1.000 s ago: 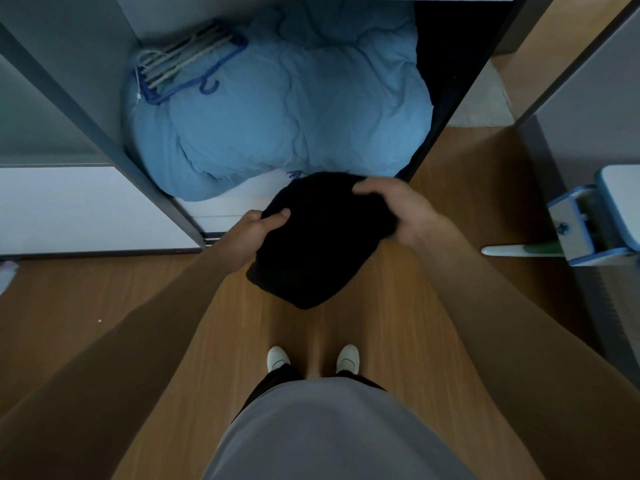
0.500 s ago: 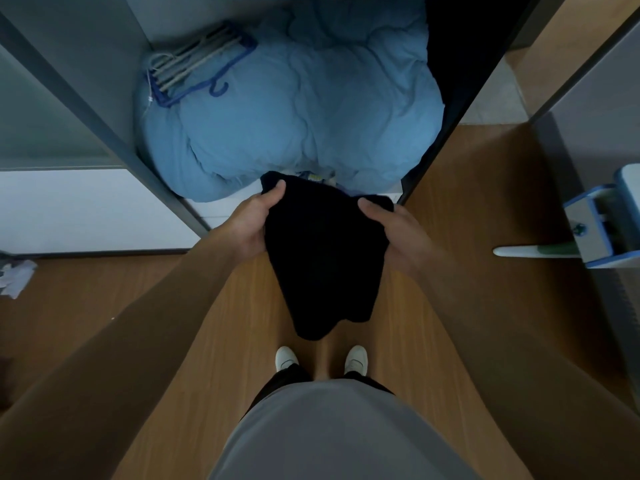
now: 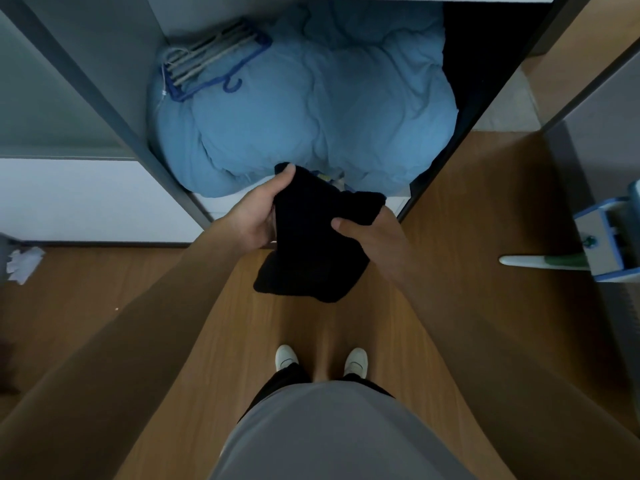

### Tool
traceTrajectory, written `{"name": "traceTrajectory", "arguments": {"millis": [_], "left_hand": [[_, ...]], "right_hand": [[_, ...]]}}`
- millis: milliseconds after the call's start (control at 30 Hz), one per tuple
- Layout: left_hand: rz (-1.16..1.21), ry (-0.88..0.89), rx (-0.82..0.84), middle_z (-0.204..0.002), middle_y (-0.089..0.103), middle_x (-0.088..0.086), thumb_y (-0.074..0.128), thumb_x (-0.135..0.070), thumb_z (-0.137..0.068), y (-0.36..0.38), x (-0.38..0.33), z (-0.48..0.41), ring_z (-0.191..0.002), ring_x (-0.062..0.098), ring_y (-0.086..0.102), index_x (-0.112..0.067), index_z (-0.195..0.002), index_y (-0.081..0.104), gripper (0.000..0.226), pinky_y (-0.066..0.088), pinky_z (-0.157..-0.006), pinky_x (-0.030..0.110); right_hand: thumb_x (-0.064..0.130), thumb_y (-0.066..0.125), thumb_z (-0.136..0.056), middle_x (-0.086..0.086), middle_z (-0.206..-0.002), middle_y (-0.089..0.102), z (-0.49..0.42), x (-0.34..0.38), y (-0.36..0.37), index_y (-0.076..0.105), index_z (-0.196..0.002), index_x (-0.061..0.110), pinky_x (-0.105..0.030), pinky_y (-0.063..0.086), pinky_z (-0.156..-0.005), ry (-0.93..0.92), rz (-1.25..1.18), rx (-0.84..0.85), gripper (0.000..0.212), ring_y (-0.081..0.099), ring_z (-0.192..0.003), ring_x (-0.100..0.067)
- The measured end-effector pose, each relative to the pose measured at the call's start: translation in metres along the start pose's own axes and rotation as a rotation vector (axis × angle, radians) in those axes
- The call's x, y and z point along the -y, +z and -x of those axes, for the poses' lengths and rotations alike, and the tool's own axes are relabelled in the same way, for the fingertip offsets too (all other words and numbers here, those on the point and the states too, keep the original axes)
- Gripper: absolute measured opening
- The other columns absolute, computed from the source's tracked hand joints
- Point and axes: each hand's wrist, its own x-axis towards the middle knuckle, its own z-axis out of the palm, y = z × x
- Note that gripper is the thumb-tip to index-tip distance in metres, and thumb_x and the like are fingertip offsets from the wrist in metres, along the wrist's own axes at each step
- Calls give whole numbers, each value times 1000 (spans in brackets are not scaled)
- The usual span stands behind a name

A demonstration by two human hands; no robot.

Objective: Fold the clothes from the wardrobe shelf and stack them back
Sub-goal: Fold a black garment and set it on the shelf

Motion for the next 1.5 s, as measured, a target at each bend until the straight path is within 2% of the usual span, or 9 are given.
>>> {"name": "traceTrajectory", "arguments": {"millis": [133,233,367,533,767,867,1067,1233,1500], "left_hand": [[-218,57,109,-125,71,3,71,-56,-82,-6,23,4,-117,18,66,-21,-120,71,51,56,-87,25],[-339,156,-36,-109,76,6,75,-41,-85,-3,33,0,-108,24,70,-11,-112,72,41,55,-85,27],[-155,184,-95,-108,76,10,69,-32,-93,3,22,-2,-101,25,73,-7,-112,71,32,58,-74,25],[-64,118,-78,-106,76,10,67,-38,-93,12,6,1,-95,23,75,-11,-109,73,32,59,-69,28],[-68,-22,64,-115,74,9,76,-43,-82,-2,17,12,-106,23,71,-15,-109,77,39,58,-82,30],[-205,15,12,-112,75,11,75,-34,-87,-3,26,12,-104,25,71,-9,-118,69,40,56,-81,29],[-179,62,-161,-108,75,12,71,-36,-91,6,22,4,-94,24,74,-7,-118,67,39,58,-69,28],[-148,45,-152,-109,75,10,71,-44,-88,2,22,4,-100,24,73,-10,-119,67,46,57,-75,30],[-198,128,-278,-105,76,11,66,-41,-94,-6,18,-2,-91,24,74,-7,-113,69,39,57,-72,30]], "right_hand": [[10,76,-87,-12,-103,75,-3,12,1,69,-111,3,-34,60,-81,94,-149,-76,26,73,-95,-23],[9,75,-87,-15,-106,74,-2,24,0,69,-114,3,-38,61,-83,174,-164,-124,29,73,-99,-27],[15,73,-89,-10,-119,72,2,34,-17,64,-126,10,-38,58,-91,122,-451,15,38,69,-110,-26],[15,76,-87,0,-120,71,20,18,-24,60,-122,26,-30,55,-94,136,-86,114,40,69,-110,-15],[14,67,-95,-7,-113,74,21,12,-18,66,-123,12,-30,58,-88,157,-229,10,28,72,-104,-20],[13,68,-94,-10,-111,75,17,18,-22,65,-123,8,-31,60,-80,250,-267,-25,30,73,-100,-23],[9,68,-91,-12,-118,72,22,12,-36,65,-122,10,-34,56,-94,250,-242,85,32,69,-109,-25],[13,63,-96,-7,-109,76,21,8,-34,69,-117,10,-29,59,-84,196,-203,-16,21,72,-101,-22],[33,54,-102,-4,-107,76,16,11,-43,72,-114,12,-35,56,-94,159,-69,-166,30,73,-100,-19]]}}
